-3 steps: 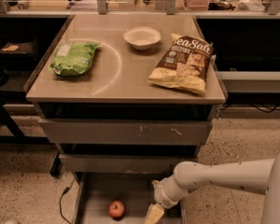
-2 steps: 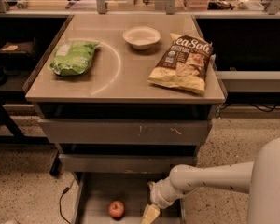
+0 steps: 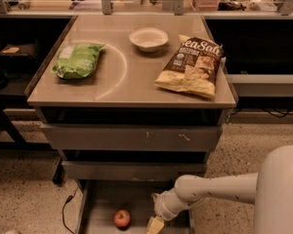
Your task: Pick apple from bottom drawer and place on counter
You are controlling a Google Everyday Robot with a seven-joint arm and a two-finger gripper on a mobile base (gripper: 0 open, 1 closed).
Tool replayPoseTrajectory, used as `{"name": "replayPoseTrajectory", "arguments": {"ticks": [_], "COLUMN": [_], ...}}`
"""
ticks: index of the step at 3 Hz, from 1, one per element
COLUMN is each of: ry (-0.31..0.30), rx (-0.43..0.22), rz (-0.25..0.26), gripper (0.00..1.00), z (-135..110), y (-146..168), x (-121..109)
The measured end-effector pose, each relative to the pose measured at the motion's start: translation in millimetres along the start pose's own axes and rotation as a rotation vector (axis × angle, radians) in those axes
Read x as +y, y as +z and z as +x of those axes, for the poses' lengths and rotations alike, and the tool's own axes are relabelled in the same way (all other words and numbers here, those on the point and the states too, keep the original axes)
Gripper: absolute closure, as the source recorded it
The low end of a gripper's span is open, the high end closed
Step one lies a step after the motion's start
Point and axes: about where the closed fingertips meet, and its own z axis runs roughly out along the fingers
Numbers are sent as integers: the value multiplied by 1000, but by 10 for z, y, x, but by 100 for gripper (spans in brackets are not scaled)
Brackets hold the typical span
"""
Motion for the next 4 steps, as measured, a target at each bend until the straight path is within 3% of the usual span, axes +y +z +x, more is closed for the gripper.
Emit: {"name": "replayPoseTrajectory", "arguments": {"ticks": [1, 2, 4], "ry": [-55, -60, -139], "rx": [-78, -83, -95], "rz": [-62, -70, -5], "gripper": [0, 0, 0], "z": [-61, -60, -94], "y": [706, 799, 1235], "x": [-117, -112, -411]}}
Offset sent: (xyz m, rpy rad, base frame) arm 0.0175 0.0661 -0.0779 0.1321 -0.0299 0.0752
